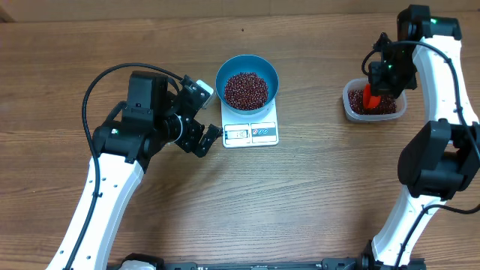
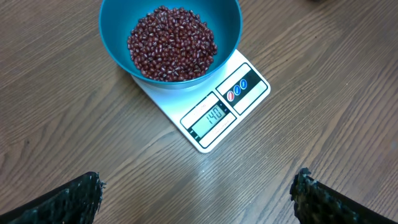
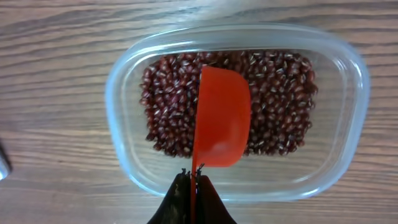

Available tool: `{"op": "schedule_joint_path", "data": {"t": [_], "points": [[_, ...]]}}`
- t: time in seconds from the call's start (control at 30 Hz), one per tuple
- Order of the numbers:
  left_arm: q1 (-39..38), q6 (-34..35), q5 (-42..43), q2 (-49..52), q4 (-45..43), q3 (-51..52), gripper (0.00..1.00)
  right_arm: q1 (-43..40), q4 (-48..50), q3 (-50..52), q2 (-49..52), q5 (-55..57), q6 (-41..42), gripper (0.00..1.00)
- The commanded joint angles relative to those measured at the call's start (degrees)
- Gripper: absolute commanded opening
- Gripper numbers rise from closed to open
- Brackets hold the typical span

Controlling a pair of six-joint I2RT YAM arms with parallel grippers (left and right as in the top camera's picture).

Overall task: Scoop item into bowl and weigh 150g on scale
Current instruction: 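Move the empty scoop back into the bean tub with the right gripper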

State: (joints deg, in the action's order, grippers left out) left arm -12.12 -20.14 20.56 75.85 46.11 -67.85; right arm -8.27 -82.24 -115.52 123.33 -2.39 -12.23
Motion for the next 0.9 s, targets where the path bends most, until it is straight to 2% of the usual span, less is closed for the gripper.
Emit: {"op": "schedule_joint_path", "data": {"t": [0.0, 0.23, 0.7, 0.87], "points": [[0.09, -1.31, -0.17, -0.2, -0.02, -0.55, 0.99, -0.15, 1.4, 1.01, 0.15, 1.51, 0.04, 0.04], [0.09, -1.31, -0.17, -0.2, -0.02, -0.55, 1.0, -0.13, 3.17, 2.71, 0.17, 1.31, -0.02, 0.04], [0.09, -1.31, -0.17, -0.2, -0.02, -0.55, 1.0, -0.09, 2.45, 4.31, 0.17, -10.6, -1.7, 0.04], [0.09, -1.31, -0.17, -0.2, -0.02, -0.55, 0.99, -0.5, 2.43, 4.31, 0.17, -10.75, -1.7, 0.04]]}}
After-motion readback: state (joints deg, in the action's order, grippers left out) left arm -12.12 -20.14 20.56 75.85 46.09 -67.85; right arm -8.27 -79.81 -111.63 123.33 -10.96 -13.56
